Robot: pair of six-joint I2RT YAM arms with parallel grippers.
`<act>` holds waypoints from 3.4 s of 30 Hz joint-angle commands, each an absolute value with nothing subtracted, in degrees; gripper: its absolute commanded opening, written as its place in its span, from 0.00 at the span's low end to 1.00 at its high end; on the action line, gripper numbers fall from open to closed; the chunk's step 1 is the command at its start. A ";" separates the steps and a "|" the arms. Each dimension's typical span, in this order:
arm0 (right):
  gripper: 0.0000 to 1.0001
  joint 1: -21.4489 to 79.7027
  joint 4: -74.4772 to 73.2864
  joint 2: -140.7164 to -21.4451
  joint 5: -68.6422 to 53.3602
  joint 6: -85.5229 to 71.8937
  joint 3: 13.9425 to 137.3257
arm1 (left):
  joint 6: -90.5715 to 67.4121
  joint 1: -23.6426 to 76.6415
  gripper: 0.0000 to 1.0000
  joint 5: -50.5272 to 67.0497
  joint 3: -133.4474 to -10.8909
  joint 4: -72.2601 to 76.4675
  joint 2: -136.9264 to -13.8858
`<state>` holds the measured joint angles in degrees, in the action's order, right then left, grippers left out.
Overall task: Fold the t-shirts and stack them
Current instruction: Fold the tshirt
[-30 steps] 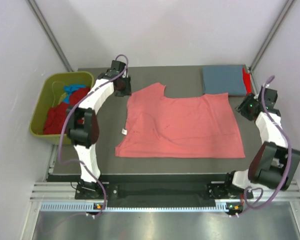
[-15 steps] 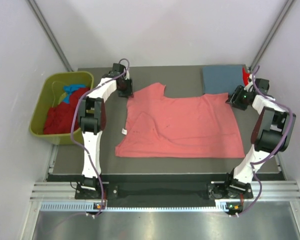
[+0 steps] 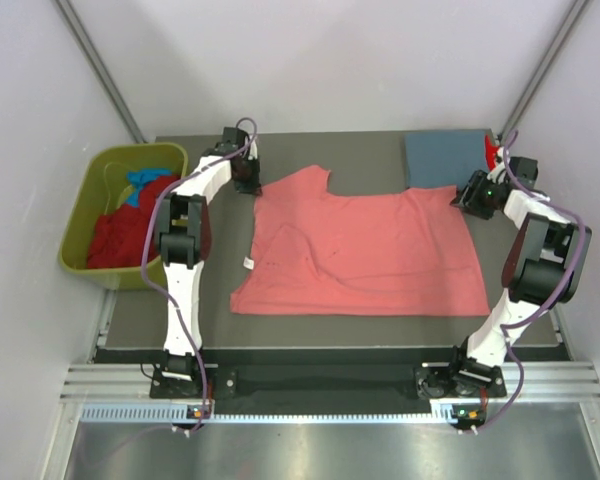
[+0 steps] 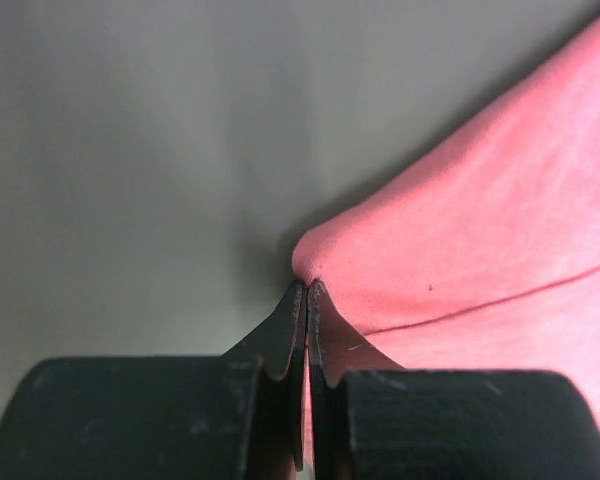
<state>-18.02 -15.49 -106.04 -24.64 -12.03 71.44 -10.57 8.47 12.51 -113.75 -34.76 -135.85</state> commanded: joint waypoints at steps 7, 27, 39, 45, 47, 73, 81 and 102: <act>0.46 -16.70 -12.92 -102.30 -22.85 -11.95 74.09 | -6.95 11.16 0.00 2.63 -114.88 -31.39 -131.66; 0.47 -9.32 -16.08 -99.58 -22.41 -12.92 75.41 | -13.80 10.37 0.20 2.81 -101.97 -38.13 -119.80; 0.43 15.01 -17.32 -101.33 -10.04 -24.42 78.22 | -18.72 10.02 0.04 6.97 -91.31 -39.37 -114.88; 0.50 33.38 -15.64 -110.55 6.48 -33.30 88.65 | -21.79 6.43 0.09 7.02 -93.69 -39.29 -112.15; 0.53 37.69 -15.73 -115.28 8.52 -35.41 92.18 | -22.93 5.54 0.12 8.08 -93.34 -38.41 -110.49; 0.54 54.49 -16.17 -135.26 18.19 -28.74 113.03 | -23.64 0.44 0.12 10.90 -86.48 -34.36 -105.03; 0.53 55.37 -18.98 -136.67 22.49 -28.13 113.64 | -23.29 0.44 0.12 11.34 -86.75 -34.98 -104.77; 0.00 51.42 -10.63 -129.90 19.60 -31.02 99.41 | -22.15 2.72 0.11 20.48 -79.28 -32.35 -107.31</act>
